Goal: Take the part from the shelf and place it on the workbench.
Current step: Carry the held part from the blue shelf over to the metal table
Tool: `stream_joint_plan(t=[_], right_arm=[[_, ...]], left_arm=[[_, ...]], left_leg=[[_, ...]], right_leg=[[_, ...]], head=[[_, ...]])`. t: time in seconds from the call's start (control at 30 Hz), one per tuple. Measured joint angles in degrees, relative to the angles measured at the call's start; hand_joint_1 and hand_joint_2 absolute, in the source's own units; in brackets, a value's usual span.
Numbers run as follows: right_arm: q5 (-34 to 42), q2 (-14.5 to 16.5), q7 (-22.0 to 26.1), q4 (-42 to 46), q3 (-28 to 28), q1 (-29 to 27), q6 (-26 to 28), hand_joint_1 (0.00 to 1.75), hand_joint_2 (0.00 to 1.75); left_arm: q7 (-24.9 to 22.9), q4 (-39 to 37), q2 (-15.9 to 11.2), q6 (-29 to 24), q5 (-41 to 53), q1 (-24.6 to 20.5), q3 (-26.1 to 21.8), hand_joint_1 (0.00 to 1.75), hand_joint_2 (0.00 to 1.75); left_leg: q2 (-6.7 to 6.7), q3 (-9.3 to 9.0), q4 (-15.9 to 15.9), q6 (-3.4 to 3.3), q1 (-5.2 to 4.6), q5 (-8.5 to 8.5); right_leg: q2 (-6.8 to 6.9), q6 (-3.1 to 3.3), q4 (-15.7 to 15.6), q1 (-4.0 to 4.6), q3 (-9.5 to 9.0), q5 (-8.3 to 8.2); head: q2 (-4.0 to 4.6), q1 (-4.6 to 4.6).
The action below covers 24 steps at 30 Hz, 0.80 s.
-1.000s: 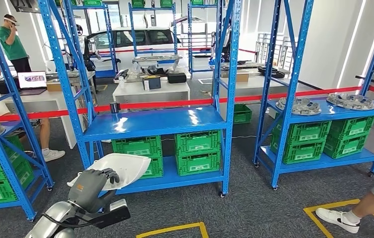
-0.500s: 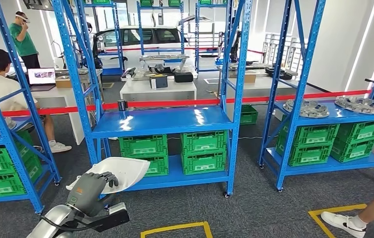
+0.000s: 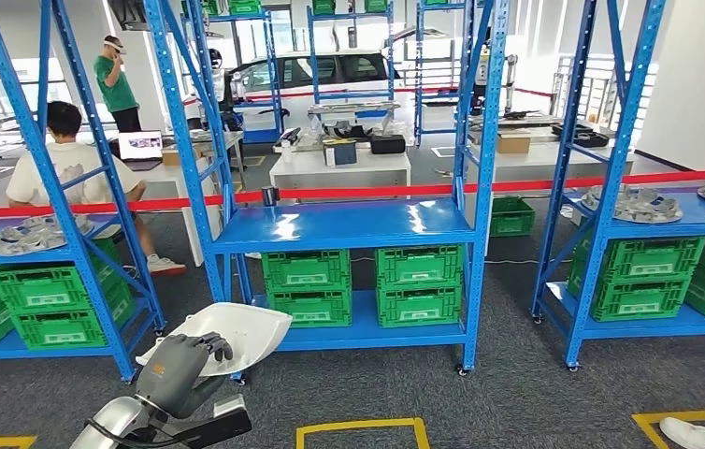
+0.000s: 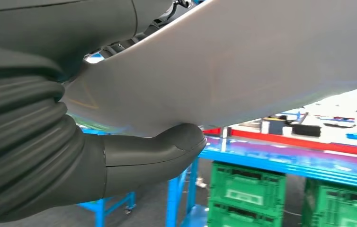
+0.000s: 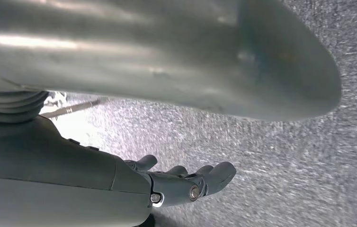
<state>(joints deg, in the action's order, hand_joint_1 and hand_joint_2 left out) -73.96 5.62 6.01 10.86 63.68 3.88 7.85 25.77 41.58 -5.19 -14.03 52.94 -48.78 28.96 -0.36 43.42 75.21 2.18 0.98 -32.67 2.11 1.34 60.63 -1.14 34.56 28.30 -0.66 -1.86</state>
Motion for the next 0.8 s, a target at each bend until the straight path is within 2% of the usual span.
stream_joint_plan(t=[0.03, 0.07, 0.13, 0.17, 0.2, 0.23, 0.27, 0.3, 0.33, 0.37, 0.43, 0.47, 0.5, 0.53, 0.57, 0.6, 0.63, 0.7, 0.73, 0.77, 0.8], right_arm=[[0.0, 0.0, 0.1, 0.0, 0.1, 0.0, 0.0, 0.0, 0.0], [0.1, 0.0, 0.2, 0.0, 0.2, 0.0, 0.1, 0.0, 0.0], [0.1, 0.0, 0.4, 0.0, 0.5, 0.0, 0.2, 0.0, 0.0], [0.0, 0.0, 0.4, 0.0, 0.6, 0.0, 0.3, 0.0, 0.0], [0.0, 0.0, 0.5, 0.0, 0.6, 0.0, 0.4, 0.0, 0.0], [0.0, 0.0, 0.5, 0.0, 0.7, 0.1, 0.5, 0.0, 0.0], [0.0, 0.0, 0.5, 0.0, 0.7, 0.1, 0.5, 0.0, 0.0], [-0.1, 0.1, 0.5, 0.0, 0.7, 0.1, 0.5, 0.0, 0.0], [-0.1, 0.1, 0.5, 0.0, 0.7, 0.2, 0.5, 0.0, 0.0], [-0.1, 0.1, 0.4, 0.0, 0.8, 0.2, 0.5, 0.0, 0.0], [-0.1, 0.1, 0.4, 0.0, 0.8, 0.0, 0.4, 0.0, 0.0], [-0.1, 0.1, 0.3, 0.0, 0.8, -0.1, 0.3, 0.0, 0.0], [-0.2, 0.1, 0.2, 0.0, 0.8, -0.2, 0.2, 0.0, 0.0], [-0.2, 0.1, 0.2, 0.0, 0.8, -0.2, 0.1, 0.0, 0.0], [-0.3, 0.1, 0.2, 0.0, 0.8, -0.2, 0.0, 0.0, 0.0], [-0.3, 0.1, 0.2, 0.0, 0.8, -0.2, -0.1, 0.0, 0.0], [-0.4, 0.1, 0.2, 0.0, 0.8, -0.2, -0.2, 0.0, 0.0], [-0.5, 0.1, 0.2, 0.0, 0.8, -0.2, -0.2, 0.0, 0.0], [-0.5, 0.1, 0.2, 0.0, 0.8, -0.1, -0.2, 0.0, 0.0], [-0.5, 0.1, 0.2, 0.0, 0.8, -0.1, -0.2, 0.0, 0.0], [-0.5, 0.2, 0.2, 0.0, 0.8, 0.0, -0.2, 0.0, 0.0]], left_arm=[[0.1, -0.2, 0.1, -0.1, 0.0, 0.0, 0.0, 1.75, 1.75], [0.1, -0.3, 0.1, -0.3, 0.0, 0.1, 0.0, 1.75, 1.75], [0.4, -0.4, 0.3, -0.6, 0.1, -0.1, 0.0, 1.75, 1.75], [0.5, -0.4, 0.5, -0.8, 0.1, -0.2, 0.0, 1.75, 1.75], [0.6, -0.5, 0.6, -0.9, 0.1, -0.3, 0.0, 1.75, 1.75], [0.6, -0.6, 0.8, -1.0, 0.1, -0.4, 0.0, 1.75, 1.75], [0.7, -0.8, 0.8, -1.2, 0.1, -0.4, 0.0, 1.75, 1.75], [0.8, -1.0, 0.8, -1.4, 0.1, -0.4, 0.0, 1.75, 1.75], [1.0, -1.2, 0.9, -1.7, 0.1, -0.5, -0.1, 1.75, 1.75], [1.1, -1.3, 1.0, -2.0, 0.1, -0.6, -0.1, 1.75, 1.75], [1.2, -1.6, 1.4, -2.7, 0.2, -0.8, -0.1, 1.75, 1.75], [1.2, -1.7, 1.6, -3.2, 0.4, -0.7, -0.1, 1.75, 1.75], [1.2, -1.8, 1.8, -3.8, 0.7, -0.5, -0.1, 1.75, 1.75], [1.2, -1.9, 1.8, -4.4, 1.1, -0.4, -0.1, 1.75, 1.75], [1.1, -2.0, 1.9, -4.9, 1.3, -0.3, -0.1, 1.75, 1.75], [1.1, -2.0, 1.9, -5.2, 1.5, -0.2, -0.1, 1.75, 1.75], [1.1, -2.1, 1.9, -5.4, 1.6, -0.2, -0.1, 1.75, 1.75], [1.0, -2.1, 1.9, -5.9, 1.7, -0.3, -0.1, 1.75, 1.75], [1.0, -2.1, 2.0, -6.2, 1.9, -0.4, -0.2, 1.75, 1.75], [1.1, -2.2, 1.9, -6.6, 2.2, -0.4, -0.2, 1.75, 1.75], [1.1, -2.2, 1.8, -7.2, 2.6, -0.3, -0.2, 1.75, 1.75]], left_leg=[[0.1, -0.73, -0.5, -0.27, -0.06, 0.52], [0.47, -2.61, -3.3, -0.67, -0.22, 1.87], [2.86, -7.25, -11.1, -1.66, -1.0, 4.19], [3.95, -8.76, -13.9, -2.02, -1.43, 4.74], [4.55, -9.4, -15.3, -2.23, -1.78, 4.8], [4.3, -9.38, -15.5, -2.36, -1.98, 4.81], [3.45, -9.36, -15.7, -2.52, -1.93, 5.12], [2.72, -9.39, -16.0, -2.7, -1.79, 5.43], [2.02, -9.44, -16.4, -2.95, -1.6, 5.77], [1.4, -9.48, -16.7, -3.23, -1.38, 6.13], [0.11, -9.2, -16.9, -3.68, -1.25, 6.52], [-0.68, -9.01, -16.8, -3.8, -1.27, 6.62], [-1.53, -8.85, -16.7, -3.84, -1.29, 6.68], [-2.39, -8.73, -16.6, -3.82, -1.29, 6.72], [-3.2, -8.65, -16.4, -3.74, -1.26, 6.73], [-3.94, -8.57, -16.1, -3.62, -1.22, 6.68], [-4.65, -8.4, -15.8, -3.4, -1.26, 6.62], [-5.99, -7.89, -15.4, -2.73, -1.24, 6.62], [-6.68, -7.63, -15.4, -2.31, -1.16, 6.76], [-7.36, -7.41, -15.5, -1.88, -1.05, 6.97], [-7.48, -7.23, -15.6, -1.55, -0.94, 7.07]], right_leg=[[0.65, 0.05, 0.0, 0.14, 0.07, -0.03], [1.3, 0.06, 0.0, 0.27, 0.07, -0.05], [2.63, -0.04, 0.0, 0.54, -0.03, -0.06], [3.27, -0.21, 0.0, 0.64, -0.07, -0.09], [3.9, -0.44, -0.1, 0.7, -0.11, -0.13], [4.56, -0.74, -0.2, 0.74, -0.19, -0.21], [5.23, -1.05, -0.4, 0.75, -0.34, -0.26], [5.2, -1.37, -0.3, 0.67, -0.43, -0.11], [4.28, -1.67, 0.2, 0.6, -0.25, 0.43], [2.75, -1.91, 1.9, 0.52, 0.48, 1.58], [-0.59, -2.2, 8.2, 0.37, 3.45, 4.91], [-1.34, -2.29, 11.7, 0.36, 5.14, 6.22], [-1.71, -2.35, 13.8, 0.36, 6.21, 6.58], [-1.9, -2.37, 13.9, 0.34, 6.34, 5.91], [-2.16, -2.36, 11.9, 0.27, 5.4, 4.31], [-2.81, -2.33, 8.3, 0.13, 3.65, 2.32], [-4.15, -2.33, 4.7, -0.06, 1.87, 1.06], [-6.06, -2.21, 0.3, -0.27, -0.23, 0.16], [-6.27, -2.04, -0.1, -0.19, -0.42, 0.42], [-5.57, -1.73, -0.2, -0.14, -0.52, 0.26], [-4.82, -1.35, -0.5, -0.15, -0.68, 0.08]], head=[[0.0, 0.0], [0.0, 0.0], [0.0, 0.0], [0.0, 0.01], [0.0, 0.01], [0.0, 0.01], [0.0, 0.02], [0.0, 0.03], [0.0, 0.04], [0.0, 0.06], [0.0, 0.12], [0.0, 0.15], [0.0, 0.17], [0.0, 0.19], [0.0, 0.2], [0.0, 0.2], [0.0, 0.2], [0.0, 0.19], [0.0, 0.18], [0.0, 0.19], [0.0, 0.2]])
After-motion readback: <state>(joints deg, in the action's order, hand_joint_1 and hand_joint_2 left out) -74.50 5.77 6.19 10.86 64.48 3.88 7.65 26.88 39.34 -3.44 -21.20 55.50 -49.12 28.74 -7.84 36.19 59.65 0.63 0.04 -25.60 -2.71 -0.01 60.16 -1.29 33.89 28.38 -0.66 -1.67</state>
